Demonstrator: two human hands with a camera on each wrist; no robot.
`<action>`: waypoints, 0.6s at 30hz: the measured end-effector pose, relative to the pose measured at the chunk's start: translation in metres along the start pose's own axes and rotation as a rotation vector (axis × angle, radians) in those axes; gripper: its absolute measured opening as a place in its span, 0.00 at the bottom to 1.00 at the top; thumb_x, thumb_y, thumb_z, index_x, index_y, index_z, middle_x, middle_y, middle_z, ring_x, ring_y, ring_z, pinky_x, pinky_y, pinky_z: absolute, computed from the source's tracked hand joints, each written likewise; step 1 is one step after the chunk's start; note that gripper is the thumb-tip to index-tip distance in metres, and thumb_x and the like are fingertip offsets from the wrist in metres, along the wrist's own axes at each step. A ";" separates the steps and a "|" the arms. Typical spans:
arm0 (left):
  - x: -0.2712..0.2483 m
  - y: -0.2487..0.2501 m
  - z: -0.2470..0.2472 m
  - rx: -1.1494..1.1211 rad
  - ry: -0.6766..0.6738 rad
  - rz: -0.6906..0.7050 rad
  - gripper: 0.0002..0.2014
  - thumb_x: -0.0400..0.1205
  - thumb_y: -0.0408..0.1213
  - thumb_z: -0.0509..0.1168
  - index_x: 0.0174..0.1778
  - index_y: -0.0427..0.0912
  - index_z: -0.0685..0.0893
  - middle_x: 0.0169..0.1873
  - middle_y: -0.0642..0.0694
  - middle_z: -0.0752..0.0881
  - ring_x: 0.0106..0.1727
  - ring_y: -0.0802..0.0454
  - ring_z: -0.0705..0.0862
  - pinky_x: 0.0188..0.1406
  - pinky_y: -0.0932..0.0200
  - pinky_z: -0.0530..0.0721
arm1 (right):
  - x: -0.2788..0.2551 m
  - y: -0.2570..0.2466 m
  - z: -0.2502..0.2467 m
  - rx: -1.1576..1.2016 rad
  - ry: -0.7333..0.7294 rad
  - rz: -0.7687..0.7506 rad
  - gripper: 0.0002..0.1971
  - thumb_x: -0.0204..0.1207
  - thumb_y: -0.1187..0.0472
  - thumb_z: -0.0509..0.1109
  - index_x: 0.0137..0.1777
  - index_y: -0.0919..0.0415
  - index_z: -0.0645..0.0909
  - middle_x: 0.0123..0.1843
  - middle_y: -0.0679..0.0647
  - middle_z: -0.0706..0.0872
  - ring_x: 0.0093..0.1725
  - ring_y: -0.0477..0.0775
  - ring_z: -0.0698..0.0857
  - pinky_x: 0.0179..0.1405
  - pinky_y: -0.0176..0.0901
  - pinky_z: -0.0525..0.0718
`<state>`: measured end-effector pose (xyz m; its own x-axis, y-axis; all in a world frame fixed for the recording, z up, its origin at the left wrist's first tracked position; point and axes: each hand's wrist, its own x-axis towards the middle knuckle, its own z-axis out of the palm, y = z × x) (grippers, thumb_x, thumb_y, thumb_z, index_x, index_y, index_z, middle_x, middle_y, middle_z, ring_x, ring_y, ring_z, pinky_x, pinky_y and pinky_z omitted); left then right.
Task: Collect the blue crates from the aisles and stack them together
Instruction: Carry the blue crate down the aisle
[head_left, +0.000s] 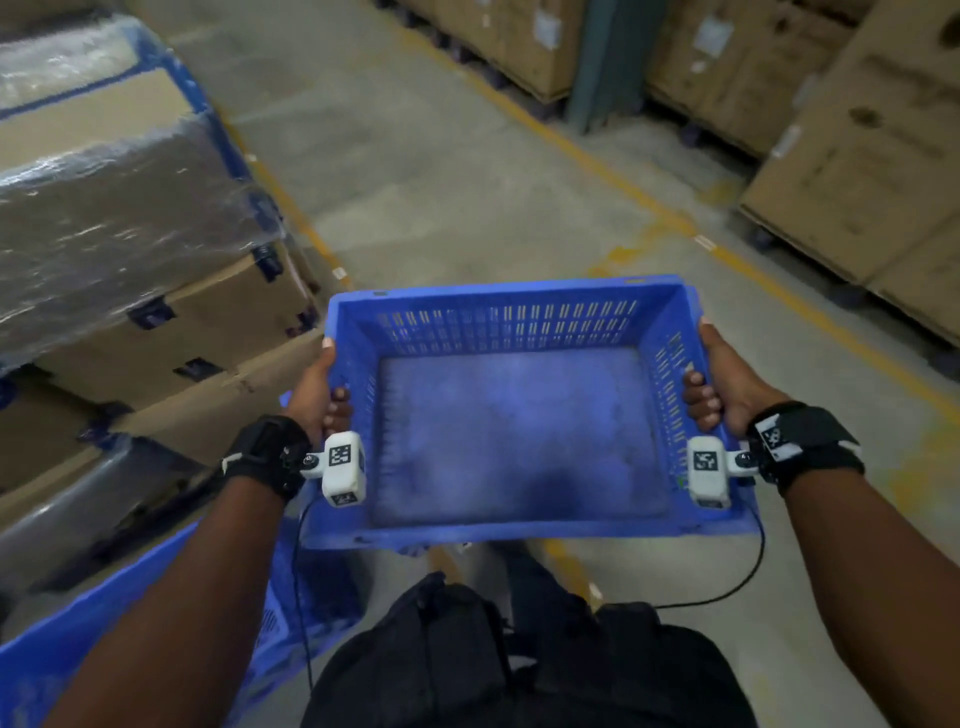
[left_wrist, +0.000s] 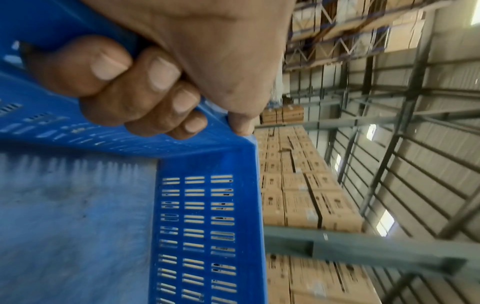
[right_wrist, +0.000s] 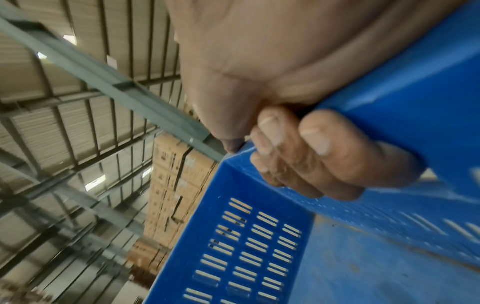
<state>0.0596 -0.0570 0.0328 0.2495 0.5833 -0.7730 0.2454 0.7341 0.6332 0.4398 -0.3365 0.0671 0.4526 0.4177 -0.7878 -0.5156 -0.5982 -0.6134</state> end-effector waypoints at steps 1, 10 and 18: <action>-0.007 -0.004 0.010 0.047 -0.041 -0.007 0.32 0.76 0.76 0.58 0.30 0.48 0.64 0.17 0.53 0.61 0.11 0.60 0.56 0.09 0.72 0.52 | -0.018 0.022 -0.013 0.035 0.038 0.008 0.38 0.65 0.13 0.51 0.29 0.51 0.61 0.19 0.48 0.56 0.14 0.47 0.54 0.16 0.31 0.54; -0.061 -0.059 0.145 0.493 -0.334 -0.012 0.34 0.75 0.78 0.55 0.28 0.48 0.63 0.16 0.52 0.60 0.11 0.59 0.56 0.10 0.72 0.52 | -0.165 0.215 -0.129 0.392 0.301 0.027 0.38 0.65 0.13 0.51 0.29 0.52 0.61 0.19 0.48 0.56 0.14 0.47 0.54 0.16 0.31 0.54; -0.165 -0.177 0.314 0.887 -0.690 0.016 0.34 0.74 0.79 0.57 0.28 0.47 0.64 0.16 0.52 0.59 0.11 0.58 0.56 0.10 0.71 0.54 | -0.321 0.426 -0.205 0.799 0.586 -0.016 0.37 0.68 0.15 0.50 0.28 0.52 0.61 0.18 0.48 0.56 0.14 0.46 0.54 0.15 0.31 0.55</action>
<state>0.2694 -0.3925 0.0606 0.6565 0.0709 -0.7510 0.7487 0.0601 0.6602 0.2240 -0.8653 0.0704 0.6408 -0.1114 -0.7596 -0.7481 0.1315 -0.6504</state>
